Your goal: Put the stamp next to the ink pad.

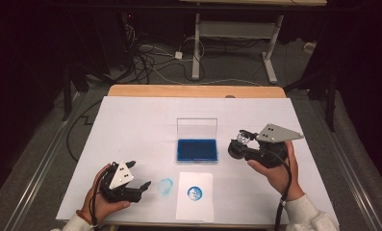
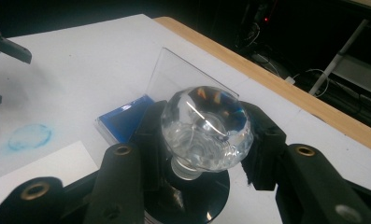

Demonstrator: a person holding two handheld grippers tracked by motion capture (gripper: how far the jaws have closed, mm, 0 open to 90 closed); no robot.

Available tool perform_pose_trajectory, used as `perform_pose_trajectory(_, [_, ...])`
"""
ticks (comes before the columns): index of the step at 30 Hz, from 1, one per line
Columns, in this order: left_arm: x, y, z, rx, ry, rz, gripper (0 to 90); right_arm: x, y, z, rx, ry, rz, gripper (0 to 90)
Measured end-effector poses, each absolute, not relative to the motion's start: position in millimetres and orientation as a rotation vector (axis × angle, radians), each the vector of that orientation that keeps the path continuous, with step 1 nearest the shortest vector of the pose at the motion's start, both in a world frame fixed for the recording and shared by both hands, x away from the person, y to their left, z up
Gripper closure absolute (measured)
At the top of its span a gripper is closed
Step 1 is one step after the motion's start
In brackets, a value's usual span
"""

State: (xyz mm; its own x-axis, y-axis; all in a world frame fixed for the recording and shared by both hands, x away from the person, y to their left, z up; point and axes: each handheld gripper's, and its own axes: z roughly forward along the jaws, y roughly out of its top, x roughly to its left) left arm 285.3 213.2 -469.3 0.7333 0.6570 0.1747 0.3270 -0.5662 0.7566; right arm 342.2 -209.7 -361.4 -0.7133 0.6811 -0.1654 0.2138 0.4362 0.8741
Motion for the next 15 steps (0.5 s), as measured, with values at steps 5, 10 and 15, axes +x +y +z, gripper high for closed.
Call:
perform_pose_trajectory(5, [284.5, 214.1, -468.5, 2.189, 0.746, 0.584, 15.6, 352.1, -205.0, -362.1, 0.772, 2.179, 1.204, 57.0])
perform_pose_trajectory(10, [284.5, 212.9, -469.1, 2.2, 0.744, 0.586, 15.6, 364.7, -198.9, -369.1, 0.801, 2.197, 1.182, 57.0])
perform_pose_trajectory(15, [285.3, 212.6, -469.2, 2.2, 0.744, 0.592, 15.6, 375.7, -192.7, -378.9, 0.822, 2.215, 1.148, 56.9])
